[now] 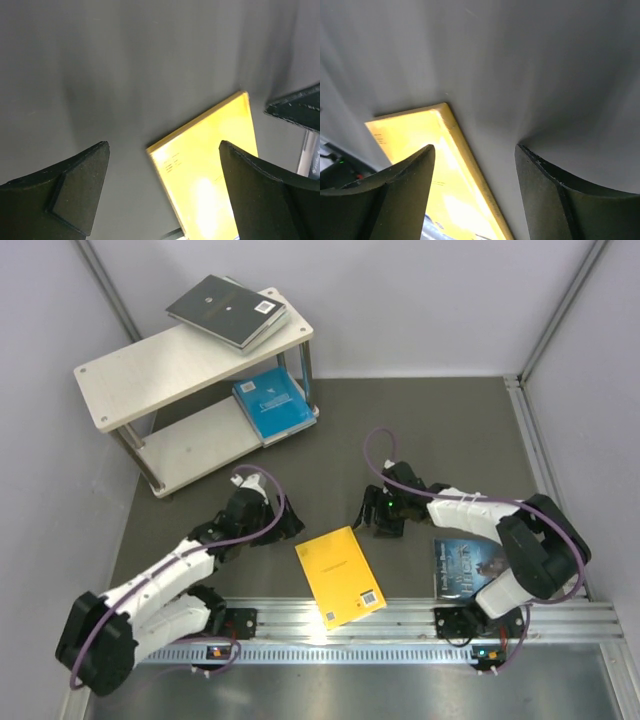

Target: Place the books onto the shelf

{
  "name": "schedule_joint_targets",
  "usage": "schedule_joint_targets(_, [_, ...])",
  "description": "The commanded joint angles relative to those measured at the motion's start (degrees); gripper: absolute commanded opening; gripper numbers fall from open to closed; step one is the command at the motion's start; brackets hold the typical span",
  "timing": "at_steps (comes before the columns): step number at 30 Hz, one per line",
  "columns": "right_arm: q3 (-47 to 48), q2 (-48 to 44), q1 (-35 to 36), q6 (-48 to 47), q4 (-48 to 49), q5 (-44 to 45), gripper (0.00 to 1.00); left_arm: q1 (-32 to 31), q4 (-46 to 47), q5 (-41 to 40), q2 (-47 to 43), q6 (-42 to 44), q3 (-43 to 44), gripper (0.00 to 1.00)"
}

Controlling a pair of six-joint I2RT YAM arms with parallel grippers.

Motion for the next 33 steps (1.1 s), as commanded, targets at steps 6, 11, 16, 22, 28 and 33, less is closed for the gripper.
schedule_joint_targets(6, [-7.7, -2.77, 0.11, -6.77, -9.64, 7.74, 0.66, -1.84, -11.6, -0.53, -4.35, -8.43, -4.82, 0.94])
schedule_joint_targets(11, [-10.0, -5.05, 2.57, -5.8, -10.95, 6.59, 0.67, -11.15, -7.64, -1.66, -1.53, -18.09, -7.12, 0.94])
schedule_joint_targets(16, [-11.49, -6.2, 8.28, -3.26, -11.49, 6.68, 0.67, -22.84, -4.82, -1.93, 0.13, -26.52, -8.53, 0.95])
schedule_joint_targets(22, [-11.76, -5.41, 13.03, -0.79, -11.05, 6.77, 0.67, -35.32, -8.42, -5.88, 3.65, -34.43, -6.25, 0.95])
schedule_joint_targets(28, [-12.9, -5.76, 14.61, 0.0, -10.87, 6.77, 0.67, -42.18, -7.9, -8.77, 6.82, -40.5, -6.16, 0.95])
schedule_joint_targets(33, [-14.57, -7.17, 15.85, 1.66, -9.64, 6.51, 0.68, -44.74, -6.15, -13.26, 10.77, -43.77, -7.21, 0.96])
